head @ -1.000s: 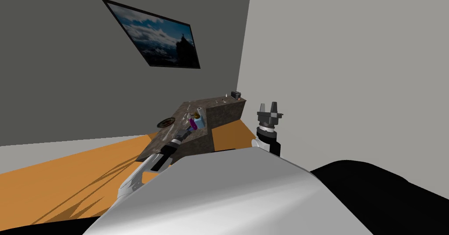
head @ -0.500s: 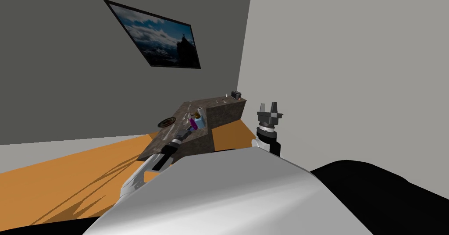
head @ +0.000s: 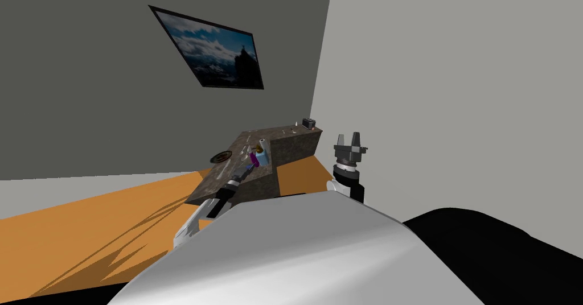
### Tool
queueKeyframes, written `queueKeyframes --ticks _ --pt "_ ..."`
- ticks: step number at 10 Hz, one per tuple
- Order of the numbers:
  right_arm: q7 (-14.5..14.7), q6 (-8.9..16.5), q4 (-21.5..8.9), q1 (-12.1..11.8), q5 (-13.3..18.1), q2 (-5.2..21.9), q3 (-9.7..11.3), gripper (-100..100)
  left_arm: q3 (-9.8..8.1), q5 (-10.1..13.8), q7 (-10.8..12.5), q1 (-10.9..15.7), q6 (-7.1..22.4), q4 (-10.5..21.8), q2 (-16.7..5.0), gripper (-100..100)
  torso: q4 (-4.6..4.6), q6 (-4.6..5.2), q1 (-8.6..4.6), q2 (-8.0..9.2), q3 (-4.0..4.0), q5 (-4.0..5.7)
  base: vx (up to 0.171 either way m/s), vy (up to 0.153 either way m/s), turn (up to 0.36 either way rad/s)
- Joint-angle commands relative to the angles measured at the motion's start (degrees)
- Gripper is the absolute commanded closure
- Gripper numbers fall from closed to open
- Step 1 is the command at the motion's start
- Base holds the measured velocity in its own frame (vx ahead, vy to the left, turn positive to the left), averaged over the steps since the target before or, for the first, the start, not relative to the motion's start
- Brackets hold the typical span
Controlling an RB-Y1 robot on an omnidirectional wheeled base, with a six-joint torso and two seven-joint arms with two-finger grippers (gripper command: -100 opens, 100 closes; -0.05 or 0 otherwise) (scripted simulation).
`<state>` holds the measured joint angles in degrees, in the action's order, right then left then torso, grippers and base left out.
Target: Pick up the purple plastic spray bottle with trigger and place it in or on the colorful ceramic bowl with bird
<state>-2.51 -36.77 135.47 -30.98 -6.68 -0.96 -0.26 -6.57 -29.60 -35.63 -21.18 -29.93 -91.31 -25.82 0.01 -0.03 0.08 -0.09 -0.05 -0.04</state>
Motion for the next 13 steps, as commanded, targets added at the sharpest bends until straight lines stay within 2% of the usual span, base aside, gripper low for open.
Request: queueKeyframes --ticks 1,3,7,10,13 --pt "0.00 0.00 0.00 0.00 0.00 0.00 0.00 0 -0.21 -0.34 -1.56 0.84 -0.70 1.22 1.73 -100 0.00 0.00 0.00 0.00 0.00 0.00 -0.001 0.017 0.039" --pt "0.00 0.00 0.00 0.00 0.00 0.00 0.00 0 -0.50 -0.68 -3.10 1.69 -1.48 2.58 3.61 -100 0.00 0.00 -0.03 0.01 0.01 0.01 -0.002 0.013 0.044" --pt "0.00 0.00 0.00 0.00 0.00 0.00 0.00 0 -1.37 -1.68 -7.83 4.34 -3.86 6.82 9.03 -100 0.00 0.00 -0.02 0.00 0.00 0.01 0.001 0.021 0.058" --pt "0.00 0.00 0.00 0.00 0.00 0.00 0.00 0 -1.85 -2.23 -10.42 5.79 -5.16 9.12 11.56 -100 0.00 0.00 -0.01 0.00 0.00 0.01 0.000 0.019 0.045" --pt "0.00 0.00 0.00 0.00 0.00 0.00 0.00 0 -2.54 -3.02 -14.17 7.90 -7.04 12.51 14.80 -100 0.00 0.01 -0.02 -0.01 0.00 0.01 0.001 0.020 0.052"
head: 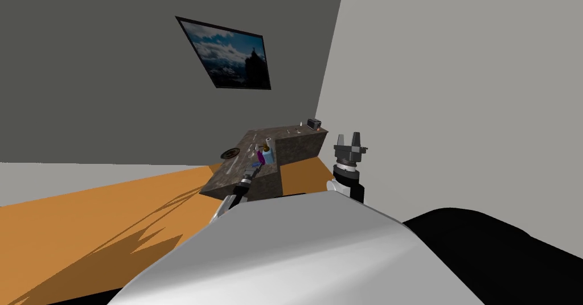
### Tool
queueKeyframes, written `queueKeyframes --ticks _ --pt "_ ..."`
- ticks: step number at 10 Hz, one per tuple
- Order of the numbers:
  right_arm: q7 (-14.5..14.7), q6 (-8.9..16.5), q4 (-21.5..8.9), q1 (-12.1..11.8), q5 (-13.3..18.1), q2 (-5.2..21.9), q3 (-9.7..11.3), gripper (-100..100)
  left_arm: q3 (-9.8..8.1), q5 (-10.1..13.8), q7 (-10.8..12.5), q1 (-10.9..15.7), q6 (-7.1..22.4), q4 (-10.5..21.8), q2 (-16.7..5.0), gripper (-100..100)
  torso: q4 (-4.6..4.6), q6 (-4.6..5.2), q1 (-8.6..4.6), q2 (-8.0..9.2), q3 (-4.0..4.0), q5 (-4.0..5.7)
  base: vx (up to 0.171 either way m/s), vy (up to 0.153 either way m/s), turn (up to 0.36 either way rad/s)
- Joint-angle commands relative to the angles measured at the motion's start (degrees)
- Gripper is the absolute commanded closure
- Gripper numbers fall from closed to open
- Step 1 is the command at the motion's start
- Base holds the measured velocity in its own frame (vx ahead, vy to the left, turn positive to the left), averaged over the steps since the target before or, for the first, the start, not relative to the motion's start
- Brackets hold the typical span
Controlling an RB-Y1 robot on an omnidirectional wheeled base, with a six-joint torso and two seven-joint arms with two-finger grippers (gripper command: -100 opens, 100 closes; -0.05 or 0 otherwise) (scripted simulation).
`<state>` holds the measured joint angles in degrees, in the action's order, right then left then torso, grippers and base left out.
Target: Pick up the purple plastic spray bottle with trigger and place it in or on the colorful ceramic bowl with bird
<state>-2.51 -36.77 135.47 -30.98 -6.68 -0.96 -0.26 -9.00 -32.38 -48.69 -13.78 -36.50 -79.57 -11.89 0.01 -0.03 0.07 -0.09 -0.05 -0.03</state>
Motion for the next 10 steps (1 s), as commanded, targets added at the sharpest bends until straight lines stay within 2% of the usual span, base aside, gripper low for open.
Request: queueKeyframes --ticks 1,3,5,9,10 --pt "0.00 0.00 0.00 0.00 0.00 0.00 0.00 0 -0.26 -0.41 -1.93 0.97 -0.88 1.52 1.55 -100 0.00 0.00 0.00 0.00 0.00 0.00 0.000 0.023 0.068" --pt "0.00 0.00 0.00 0.00 0.00 0.00 0.00 0 -0.72 -0.93 -4.44 2.40 -2.13 3.85 3.74 -100 0.00 0.00 0.01 0.00 0.00 0.00 0.000 0.025 0.071" --pt "0.00 0.00 0.00 0.00 0.00 0.00 0.00 0 -1.28 -1.55 -7.47 4.15 -3.64 6.70 7.12 -100 0.00 0.01 0.00 0.01 0.00 0.00 -0.001 0.026 0.070" --pt "0.00 0.00 0.00 0.00 0.00 0.00 0.00 0 -1.63 -1.94 -9.39 5.26 -4.60 8.53 11.55 -100 0.00 0.01 -0.05 0.01 0.01 0.01 0.002 0.013 0.025" --pt "0.00 0.00 0.00 0.00 0.00 0.00 0.00 0 -1.60 -1.90 -9.25 5.26 -4.54 8.42 10.82 -100 -0.01 0.01 -0.07 0.01 0.01 0.02 0.000 0.000 0.000"
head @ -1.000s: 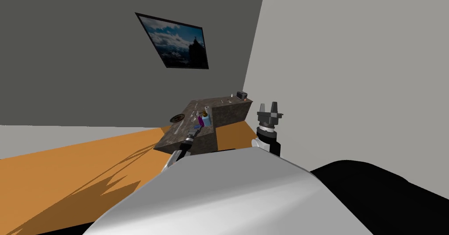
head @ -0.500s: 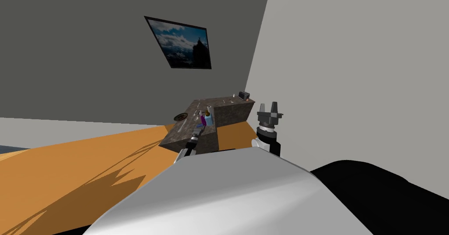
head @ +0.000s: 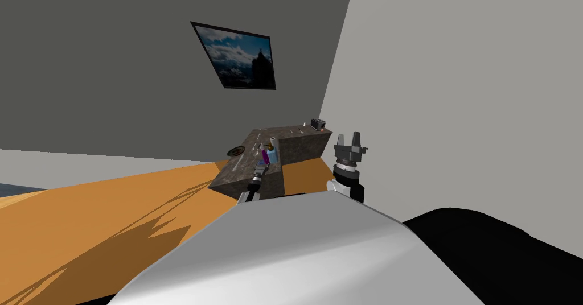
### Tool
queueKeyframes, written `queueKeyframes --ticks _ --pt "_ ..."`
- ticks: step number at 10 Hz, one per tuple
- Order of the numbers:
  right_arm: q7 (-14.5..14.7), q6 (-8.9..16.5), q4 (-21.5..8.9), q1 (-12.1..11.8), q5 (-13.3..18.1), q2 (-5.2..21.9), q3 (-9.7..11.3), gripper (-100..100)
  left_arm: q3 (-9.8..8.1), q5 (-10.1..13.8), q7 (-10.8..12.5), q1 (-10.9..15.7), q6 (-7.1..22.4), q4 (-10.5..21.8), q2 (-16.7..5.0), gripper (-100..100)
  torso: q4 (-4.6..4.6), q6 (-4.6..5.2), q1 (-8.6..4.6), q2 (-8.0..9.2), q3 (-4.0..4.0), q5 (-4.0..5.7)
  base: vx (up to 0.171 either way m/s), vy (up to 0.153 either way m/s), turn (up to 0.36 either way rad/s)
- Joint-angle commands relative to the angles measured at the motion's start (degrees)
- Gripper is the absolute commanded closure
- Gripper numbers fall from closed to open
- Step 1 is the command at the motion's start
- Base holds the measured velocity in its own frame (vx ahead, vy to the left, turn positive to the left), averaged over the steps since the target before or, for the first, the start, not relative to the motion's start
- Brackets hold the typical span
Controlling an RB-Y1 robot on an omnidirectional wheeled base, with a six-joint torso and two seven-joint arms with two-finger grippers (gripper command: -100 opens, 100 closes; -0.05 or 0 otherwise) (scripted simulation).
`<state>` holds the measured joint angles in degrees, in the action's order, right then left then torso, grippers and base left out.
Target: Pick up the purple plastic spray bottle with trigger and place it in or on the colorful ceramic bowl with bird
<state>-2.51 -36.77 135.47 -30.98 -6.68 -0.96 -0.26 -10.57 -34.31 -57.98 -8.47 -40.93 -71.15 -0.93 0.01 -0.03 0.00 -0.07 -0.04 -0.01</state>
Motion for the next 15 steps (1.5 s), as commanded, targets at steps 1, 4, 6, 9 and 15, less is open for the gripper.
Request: queueKeyframes --ticks 1,4,6,9,15 --pt "0.00 0.00 0.00 0.00 0.00 0.00 0.00 0 0.00 0.00 0.00 0.00 0.00 0.00 0.00 0 0.00 0.00 0.00 0.00 0.00 0.00 0.000 0.000 0.000" --pt "0.00 0.00 0.00 -0.01 0.00 0.00 0.00 0 0.08 -0.01 0.44 1.38 1.59 -0.32 -0.35 -100 0.03 0.01 -0.09 -0.18 -0.10 0.02 0.037 -0.018 -0.022" --pt "0.00 0.00 0.00 0.00 0.00 0.00 0.00 0 0.11 -0.01 0.54 1.41 1.74 -0.42 -0.36 100 0.03 0.01 0.00 -0.11 -0.07 -0.01 0.000 0.000 0.000" --pt "0.00 0.00 0.00 0.00 0.00 0.00 0.00 0 0.07 0.01 0.53 1.41 1.77 -0.43 -0.37 100 0.04 0.05 0.00 -0.09 -0.07 -0.02 0.000 0.000 0.000" --pt "0.00 0.00 0.00 0.01 0.00 0.00 0.00 0 0.48 -0.40 1.02 1.34 1.87 -0.36 -3.91 100 0.18 -0.04 0.14 0.15 -0.02 -0.10 -0.033 0.008 -0.022"
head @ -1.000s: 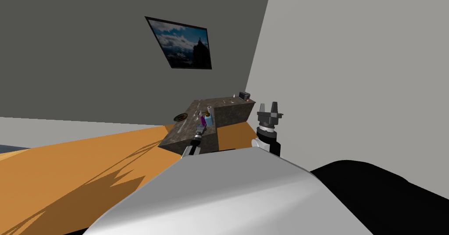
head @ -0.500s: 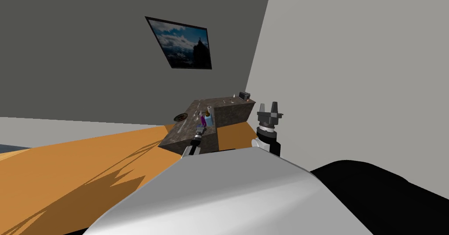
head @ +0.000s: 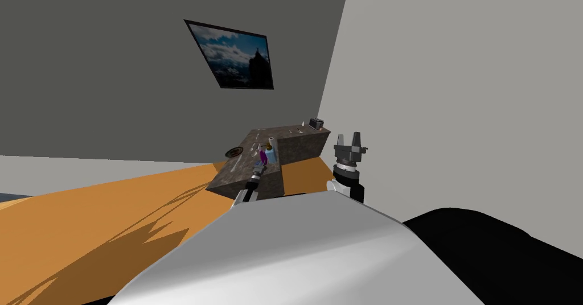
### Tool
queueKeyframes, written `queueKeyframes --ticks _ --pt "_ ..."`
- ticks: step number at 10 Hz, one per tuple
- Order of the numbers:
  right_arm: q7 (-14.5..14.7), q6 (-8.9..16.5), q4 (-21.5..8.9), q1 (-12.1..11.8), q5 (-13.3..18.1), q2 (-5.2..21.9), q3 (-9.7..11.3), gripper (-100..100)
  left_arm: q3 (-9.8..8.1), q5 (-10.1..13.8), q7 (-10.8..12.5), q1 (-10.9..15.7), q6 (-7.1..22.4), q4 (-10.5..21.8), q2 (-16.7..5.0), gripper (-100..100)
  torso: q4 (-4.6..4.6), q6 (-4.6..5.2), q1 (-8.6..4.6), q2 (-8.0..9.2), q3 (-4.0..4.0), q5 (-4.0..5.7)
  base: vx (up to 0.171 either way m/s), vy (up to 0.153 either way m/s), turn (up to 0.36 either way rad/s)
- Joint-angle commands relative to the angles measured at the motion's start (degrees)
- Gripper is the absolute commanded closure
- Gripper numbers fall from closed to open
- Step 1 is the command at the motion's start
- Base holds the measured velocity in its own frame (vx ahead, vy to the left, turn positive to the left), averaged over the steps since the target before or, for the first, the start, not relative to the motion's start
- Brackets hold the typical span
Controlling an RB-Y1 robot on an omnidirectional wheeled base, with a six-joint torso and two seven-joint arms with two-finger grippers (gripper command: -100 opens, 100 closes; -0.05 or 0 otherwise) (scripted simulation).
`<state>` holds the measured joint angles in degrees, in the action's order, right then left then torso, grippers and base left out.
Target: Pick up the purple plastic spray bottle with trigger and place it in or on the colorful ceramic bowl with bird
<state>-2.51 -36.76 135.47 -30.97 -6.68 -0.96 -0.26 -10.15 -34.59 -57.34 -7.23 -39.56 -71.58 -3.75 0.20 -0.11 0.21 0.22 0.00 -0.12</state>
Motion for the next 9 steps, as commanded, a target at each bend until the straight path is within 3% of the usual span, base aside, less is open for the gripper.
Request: queueKeyframes --ticks 1,9 --pt "0.00 0.00 0.00 0.00 0.00 0.00 0.00 0 0.24 -0.35 0.76 0.32 1.20 -0.05 -2.23 100 0.00 0.00 0.00 0.00 0.00 0.00 -0.095 0.028 -0.075" --pt "0.00 0.00 0.00 0.00 0.00 0.01 -0.01 0 1.67 -2.93 4.73 2.75 9.94 -1.64 -10.13 100 0.08 -0.10 0.45 0.13 0.02 -0.01 -0.107 0.067 -0.096"
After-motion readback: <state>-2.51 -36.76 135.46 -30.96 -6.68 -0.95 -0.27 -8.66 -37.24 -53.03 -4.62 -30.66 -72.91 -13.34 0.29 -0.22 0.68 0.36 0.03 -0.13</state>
